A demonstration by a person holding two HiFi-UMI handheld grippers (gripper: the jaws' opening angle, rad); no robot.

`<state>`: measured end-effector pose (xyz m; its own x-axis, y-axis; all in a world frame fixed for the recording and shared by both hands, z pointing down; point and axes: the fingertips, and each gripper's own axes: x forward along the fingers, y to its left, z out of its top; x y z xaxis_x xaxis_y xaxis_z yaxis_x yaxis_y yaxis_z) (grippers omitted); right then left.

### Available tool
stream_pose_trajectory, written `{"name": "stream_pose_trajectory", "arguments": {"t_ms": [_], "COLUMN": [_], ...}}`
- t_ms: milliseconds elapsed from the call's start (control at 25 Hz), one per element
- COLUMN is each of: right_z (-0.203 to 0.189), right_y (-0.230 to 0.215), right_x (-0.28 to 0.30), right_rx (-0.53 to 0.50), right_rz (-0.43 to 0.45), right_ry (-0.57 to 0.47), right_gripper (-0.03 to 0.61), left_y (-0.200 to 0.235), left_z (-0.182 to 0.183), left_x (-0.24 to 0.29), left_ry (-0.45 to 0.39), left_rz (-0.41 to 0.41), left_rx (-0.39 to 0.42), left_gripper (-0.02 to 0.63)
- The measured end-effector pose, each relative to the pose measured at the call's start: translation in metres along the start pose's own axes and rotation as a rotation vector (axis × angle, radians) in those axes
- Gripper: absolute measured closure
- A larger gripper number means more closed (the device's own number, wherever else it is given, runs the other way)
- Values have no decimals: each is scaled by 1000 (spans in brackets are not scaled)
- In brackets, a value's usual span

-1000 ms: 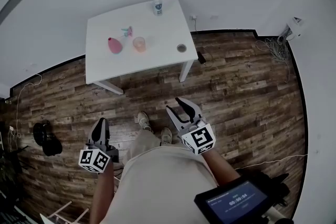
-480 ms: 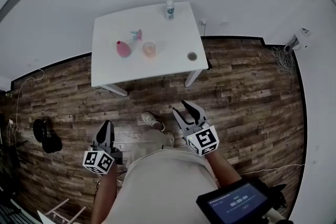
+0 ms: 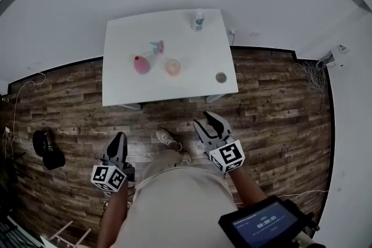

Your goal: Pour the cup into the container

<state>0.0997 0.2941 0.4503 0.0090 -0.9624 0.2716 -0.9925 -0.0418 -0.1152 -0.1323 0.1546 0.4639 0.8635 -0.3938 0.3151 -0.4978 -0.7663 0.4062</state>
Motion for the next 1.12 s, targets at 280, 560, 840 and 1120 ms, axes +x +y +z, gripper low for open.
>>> {"name": "stream_pose_trajectory", "arguments": {"t_ms": [280, 560, 840, 1120], "right_z": [30, 30, 24, 24], "right_y": [-20, -34, -39, -31], "right_x": [63, 113, 137, 157], "right_rx": [-1, -9, -50, -82], "right_rz": [-1, -19, -8, 37], "right_ry": [-25, 7, 42, 74], "right_gripper": [430, 400, 397, 382], "left_y": [40, 65, 75, 91], "left_z": [27, 38, 39, 49], "left_x": [41, 83, 102, 93], "left_ry": [21, 45, 52, 19], "left_rz": [-21, -87, -119, -84], "left_rx": [-30, -31, -6, -12], "left_gripper": [601, 601, 601, 601]}}
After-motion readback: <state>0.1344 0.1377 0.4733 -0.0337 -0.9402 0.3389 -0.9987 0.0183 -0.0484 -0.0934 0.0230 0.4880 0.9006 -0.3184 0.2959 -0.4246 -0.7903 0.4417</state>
